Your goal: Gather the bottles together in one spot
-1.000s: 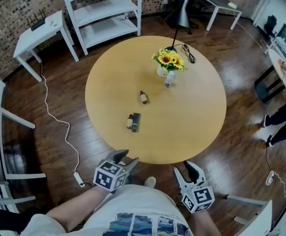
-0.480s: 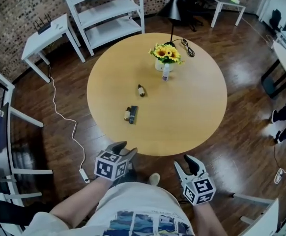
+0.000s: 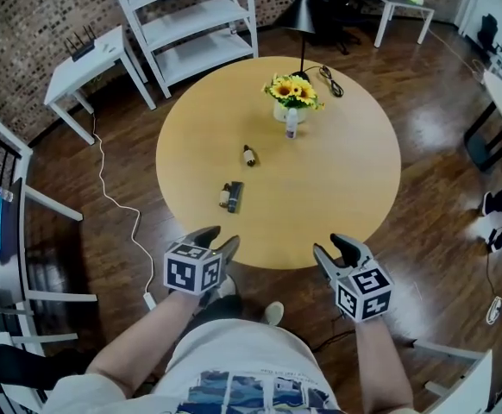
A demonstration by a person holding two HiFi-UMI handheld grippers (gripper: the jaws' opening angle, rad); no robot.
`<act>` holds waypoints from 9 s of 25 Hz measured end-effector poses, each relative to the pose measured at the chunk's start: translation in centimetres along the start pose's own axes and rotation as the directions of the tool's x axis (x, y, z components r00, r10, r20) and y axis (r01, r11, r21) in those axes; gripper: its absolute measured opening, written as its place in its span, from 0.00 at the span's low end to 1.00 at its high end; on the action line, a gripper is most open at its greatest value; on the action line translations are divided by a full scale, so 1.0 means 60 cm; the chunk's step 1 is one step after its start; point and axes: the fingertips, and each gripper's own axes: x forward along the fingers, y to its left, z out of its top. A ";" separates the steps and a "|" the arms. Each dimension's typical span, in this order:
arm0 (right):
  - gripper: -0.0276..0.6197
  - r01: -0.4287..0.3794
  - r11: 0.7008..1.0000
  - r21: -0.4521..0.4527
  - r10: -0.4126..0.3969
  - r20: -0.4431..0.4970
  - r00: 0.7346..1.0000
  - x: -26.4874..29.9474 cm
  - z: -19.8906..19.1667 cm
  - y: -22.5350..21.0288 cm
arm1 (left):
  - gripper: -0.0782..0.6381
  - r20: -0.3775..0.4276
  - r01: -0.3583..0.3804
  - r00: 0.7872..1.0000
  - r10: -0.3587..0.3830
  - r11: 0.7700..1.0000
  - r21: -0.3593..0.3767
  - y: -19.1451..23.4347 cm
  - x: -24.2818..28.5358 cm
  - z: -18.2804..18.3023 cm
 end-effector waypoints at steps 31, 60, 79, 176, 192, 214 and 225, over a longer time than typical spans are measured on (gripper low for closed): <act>0.36 0.136 0.978 0.160 -0.103 -0.196 0.975 0.081 -0.052 0.059 | 0.26 -0.322 -0.078 0.940 0.112 0.990 0.117 0.233 0.312 -0.097; 0.18 -0.168 0.815 0.554 0.099 0.152 0.983 0.293 0.139 0.059 | 0.25 0.126 0.379 0.886 -0.446 0.854 0.358 0.012 0.065 0.058; 0.11 -0.240 0.951 0.196 0.230 0.075 0.970 0.296 0.187 0.087 | 0.28 0.008 0.412 0.900 -0.435 0.857 0.310 0.046 0.087 0.032; 0.34 0.208 0.976 0.071 -0.214 0.088 0.973 0.072 0.000 0.160 | 0.28 0.020 0.255 0.966 -0.257 0.964 0.069 0.069 -0.031 0.004; 0.46 0.219 0.971 0.096 -0.222 0.023 0.975 0.042 -0.047 0.200 | 0.32 -0.067 0.157 0.986 -0.150 0.983 0.099 0.173 0.011 -0.069; 0.48 0.122 0.992 0.043 -0.119 -0.063 0.991 0.102 0.002 -0.021 | 0.37 -0.397 -0.050 0.912 0.106 0.988 0.149 0.315 0.334 -0.050; 0.48 -0.020 0.999 0.027 0.021 -0.048 0.999 0.180 0.048 -0.055 | 0.32 -0.191 -0.005 0.981 0.012 0.999 0.035 0.242 0.296 0.005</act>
